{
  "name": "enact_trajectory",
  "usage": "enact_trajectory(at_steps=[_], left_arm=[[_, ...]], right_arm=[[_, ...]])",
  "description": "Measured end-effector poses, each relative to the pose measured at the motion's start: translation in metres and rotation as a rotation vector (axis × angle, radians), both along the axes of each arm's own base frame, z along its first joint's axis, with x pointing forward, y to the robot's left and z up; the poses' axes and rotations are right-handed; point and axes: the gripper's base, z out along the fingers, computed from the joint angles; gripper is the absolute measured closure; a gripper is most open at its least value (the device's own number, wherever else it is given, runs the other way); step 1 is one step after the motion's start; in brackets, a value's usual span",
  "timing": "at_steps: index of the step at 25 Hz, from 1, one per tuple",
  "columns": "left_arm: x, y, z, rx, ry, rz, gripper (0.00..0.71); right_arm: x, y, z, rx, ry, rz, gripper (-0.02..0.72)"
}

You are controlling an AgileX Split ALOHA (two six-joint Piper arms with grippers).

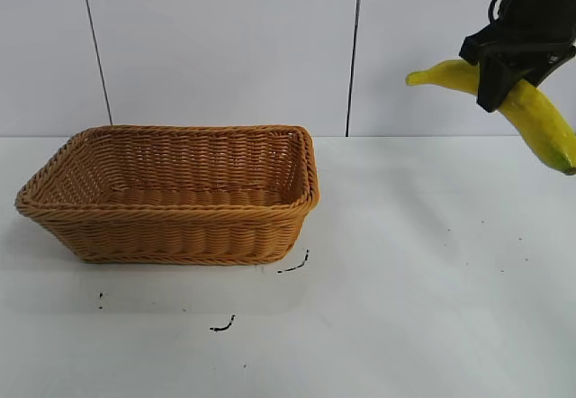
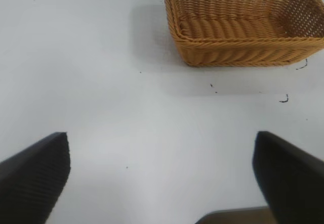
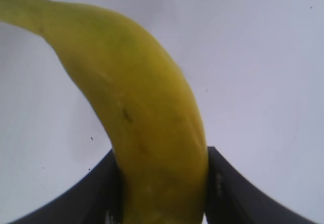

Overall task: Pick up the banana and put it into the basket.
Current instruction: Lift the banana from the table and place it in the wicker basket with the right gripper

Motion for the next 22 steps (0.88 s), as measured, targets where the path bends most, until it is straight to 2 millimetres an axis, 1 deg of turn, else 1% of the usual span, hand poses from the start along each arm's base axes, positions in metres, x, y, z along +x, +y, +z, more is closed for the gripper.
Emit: enact_trajectory(at_steps=[2, 5, 8, 10, 12, 16, 18, 22], left_arm=[[0.0, 0.0, 0.0, 0.0, 0.0, 0.0, 0.015], [0.0, 0.0, 0.0, 0.0, 0.0, 0.0, 0.015], [0.0, 0.0, 0.0, 0.0, 0.0, 0.0, 0.015], [0.0, 0.0, 0.0, 0.0, 0.0, 0.0, 0.015], [0.0, 0.0, 0.0, 0.0, 0.0, 0.0, 0.015], [0.0, 0.0, 0.0, 0.0, 0.0, 0.0, 0.015], [0.0, 0.0, 0.0, 0.0, 0.0, 0.0, 0.015], [0.0, 0.0, 0.0, 0.0, 0.0, 0.0, 0.015]], right_arm=[[0.002, 0.006, 0.009, -0.005, -0.028, 0.032, 0.381], [0.005, 0.027, 0.018, -0.021, -0.055, 0.11, 0.381], [0.006, 0.061, 0.024, -0.032, -0.092, 0.212, 0.381], [0.004, 0.087, 0.025, -0.043, -0.107, 0.291, 0.381], [0.0, 0.117, 0.024, -0.059, -0.133, 0.39, 0.381], [-0.01, 0.176, 0.013, -0.101, -0.191, 0.592, 0.381], [-0.016, 0.204, 0.003, -0.134, -0.226, 0.698, 0.381], [-0.025, 0.252, -0.022, -0.192, -0.299, 0.854, 0.381]])
